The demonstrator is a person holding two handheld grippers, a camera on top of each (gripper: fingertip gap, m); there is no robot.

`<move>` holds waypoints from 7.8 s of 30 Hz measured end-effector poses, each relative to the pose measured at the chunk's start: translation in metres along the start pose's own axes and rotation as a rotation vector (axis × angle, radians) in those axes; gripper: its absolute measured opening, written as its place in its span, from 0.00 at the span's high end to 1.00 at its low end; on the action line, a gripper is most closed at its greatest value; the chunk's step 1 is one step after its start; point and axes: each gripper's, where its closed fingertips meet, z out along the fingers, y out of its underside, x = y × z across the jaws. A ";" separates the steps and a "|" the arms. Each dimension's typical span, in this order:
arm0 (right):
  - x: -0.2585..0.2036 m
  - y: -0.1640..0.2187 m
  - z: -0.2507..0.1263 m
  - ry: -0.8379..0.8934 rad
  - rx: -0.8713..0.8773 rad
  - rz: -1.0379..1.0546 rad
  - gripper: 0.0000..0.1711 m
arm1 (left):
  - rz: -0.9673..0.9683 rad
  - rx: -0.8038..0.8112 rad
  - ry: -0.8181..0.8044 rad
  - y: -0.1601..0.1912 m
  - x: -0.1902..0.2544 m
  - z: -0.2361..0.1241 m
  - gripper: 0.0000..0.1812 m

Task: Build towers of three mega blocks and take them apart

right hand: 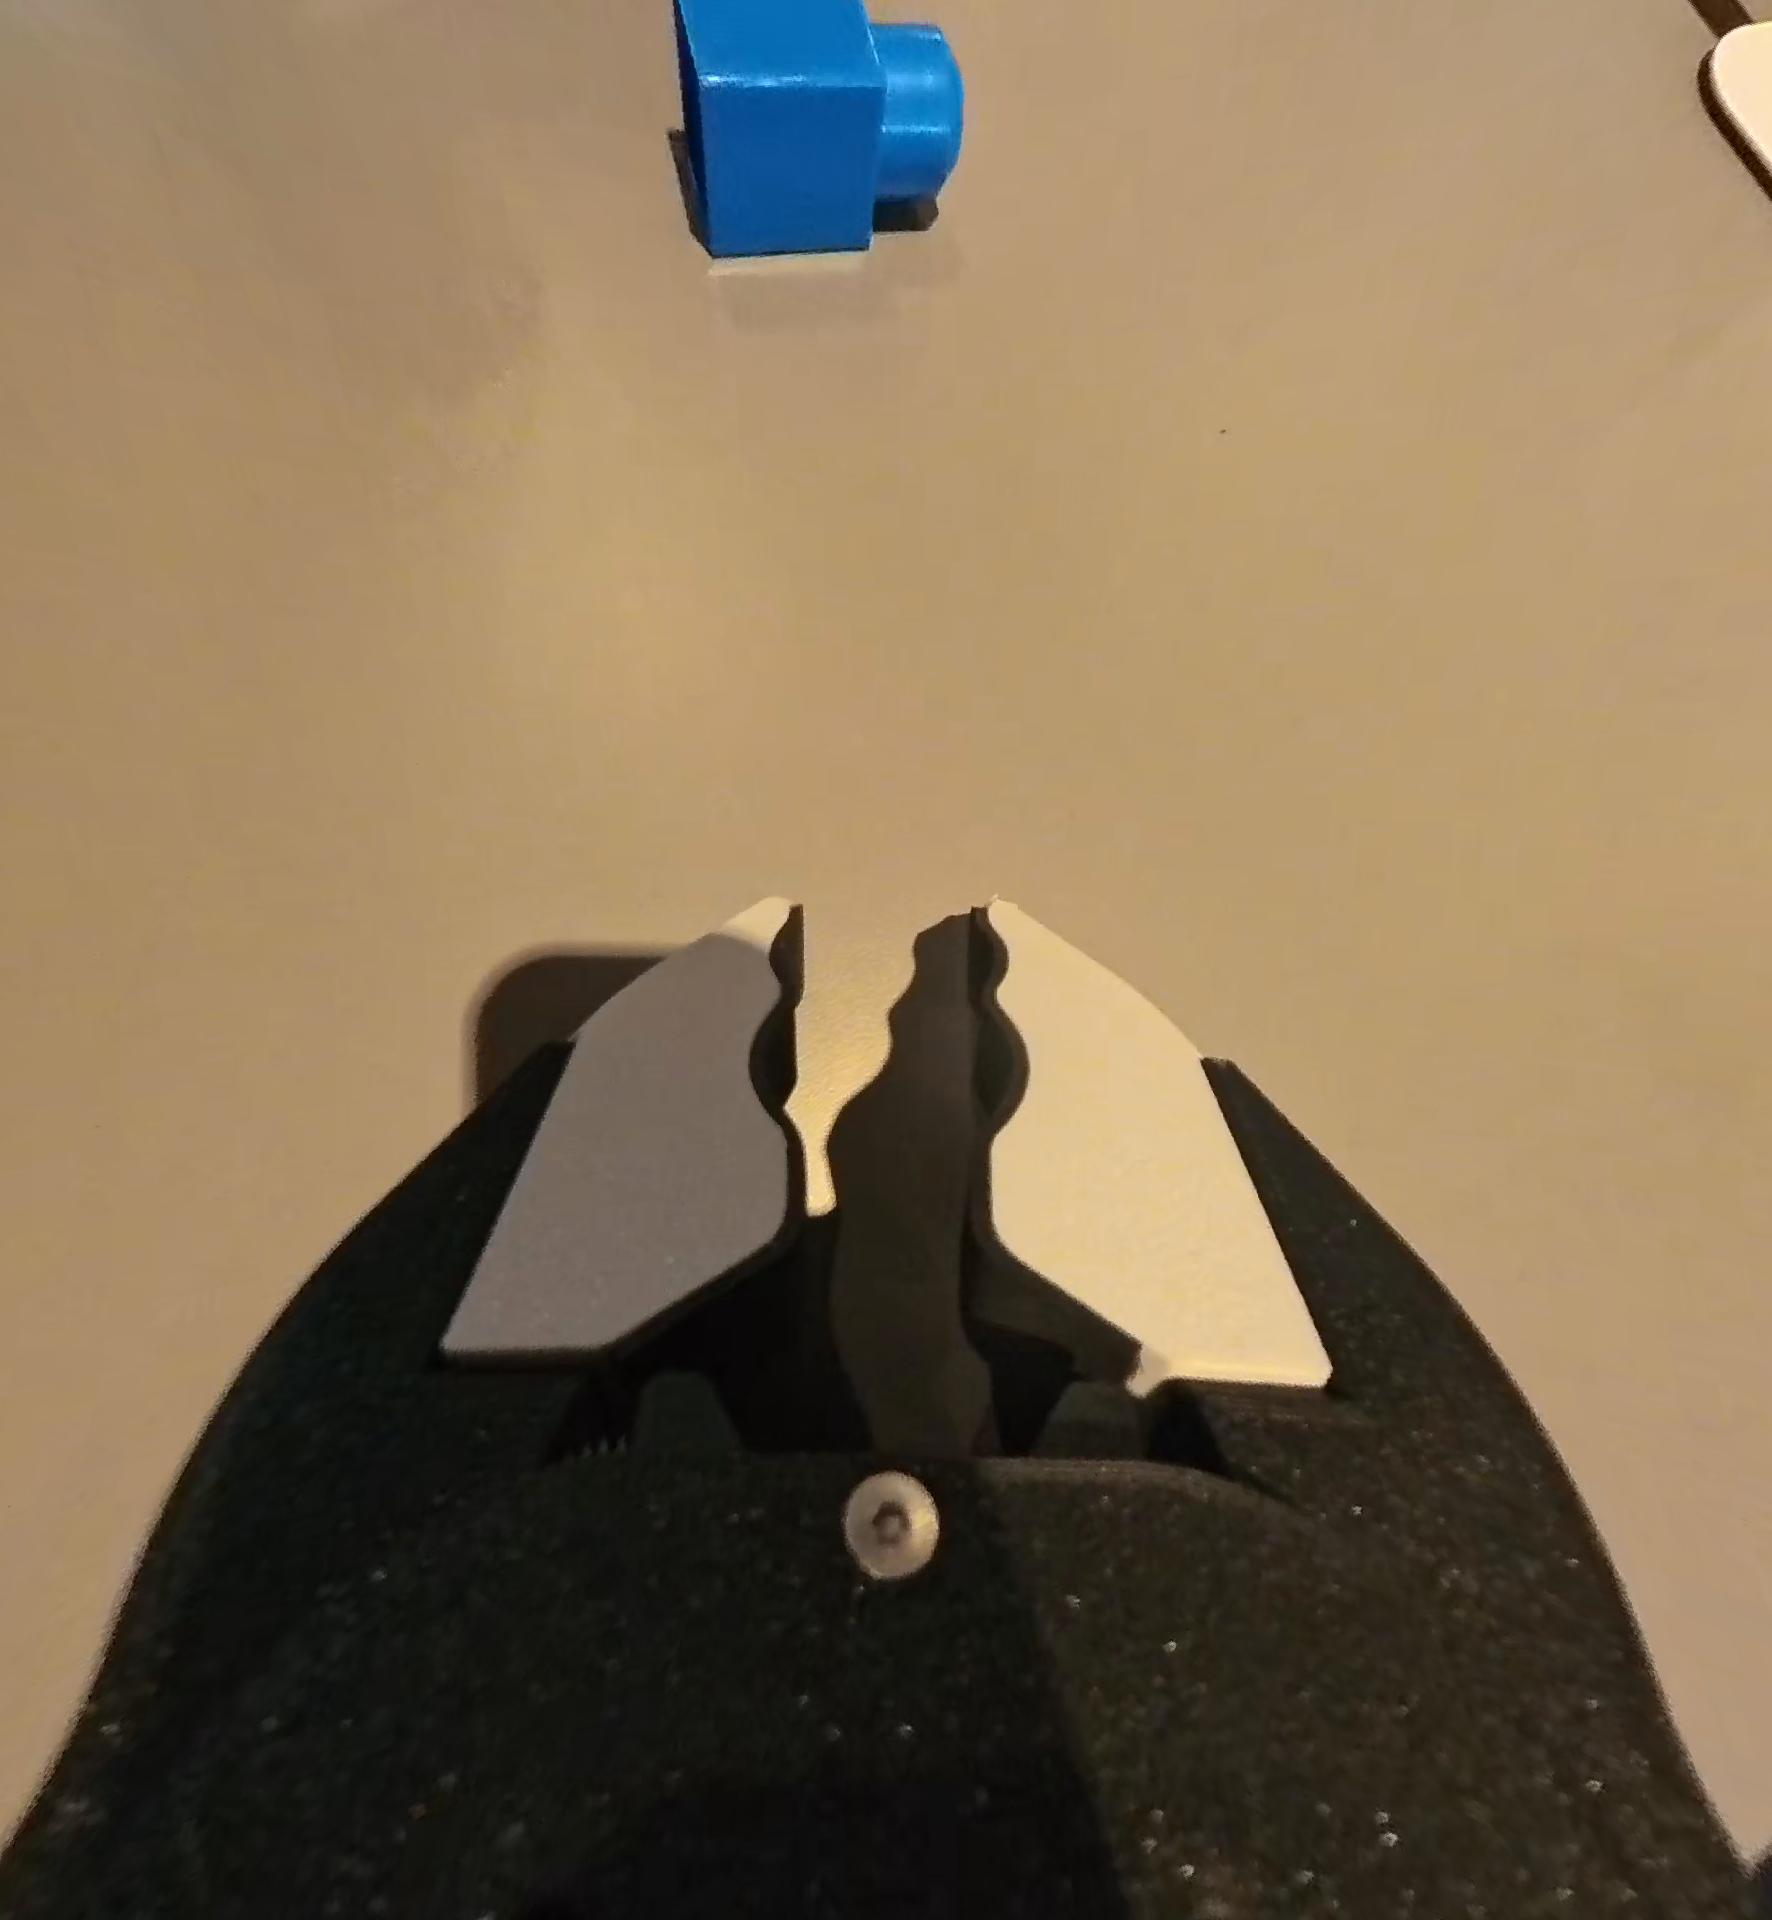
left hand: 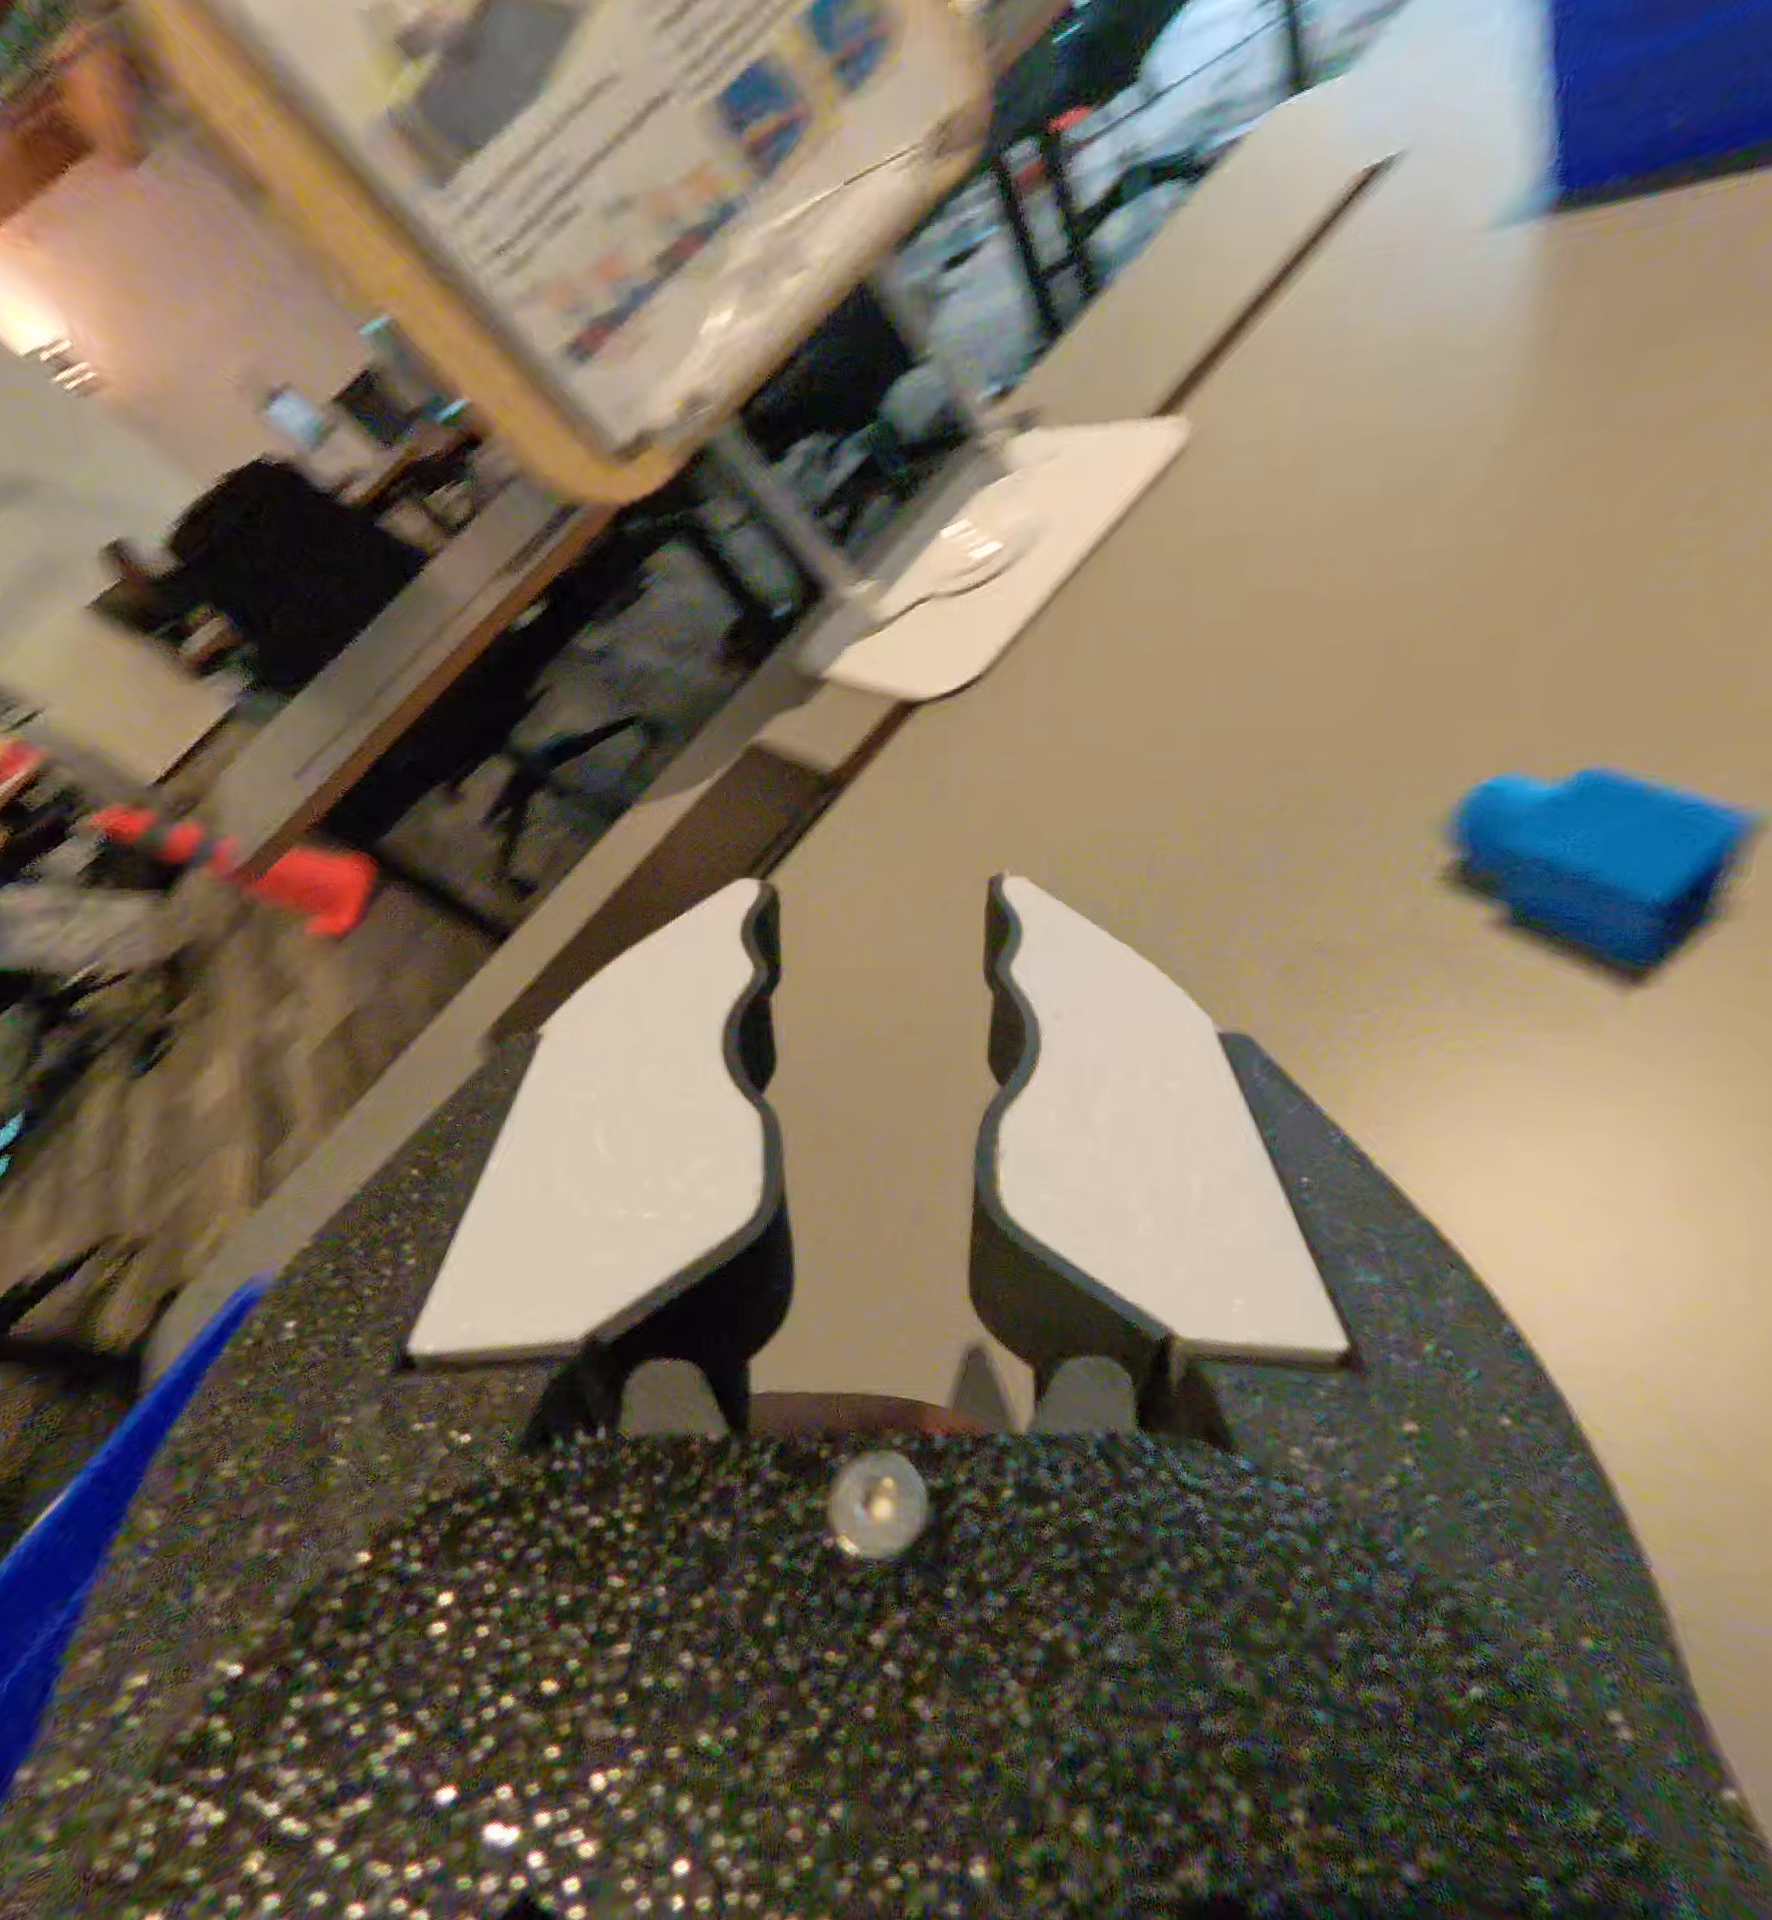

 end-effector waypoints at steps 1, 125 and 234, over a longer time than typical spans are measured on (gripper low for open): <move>0.000 0.000 0.000 -0.001 -0.001 0.002 0.82 | -0.016 -0.033 -0.068 0.011 -0.027 -0.009 0.80; 0.014 0.001 0.008 -0.036 -0.040 0.186 0.86 | -0.731 -0.946 0.018 0.292 -0.174 -0.003 0.75; 0.007 -0.046 0.020 0.066 0.174 -0.299 0.77 | 0.115 -0.205 0.621 -0.042 0.271 0.098 0.85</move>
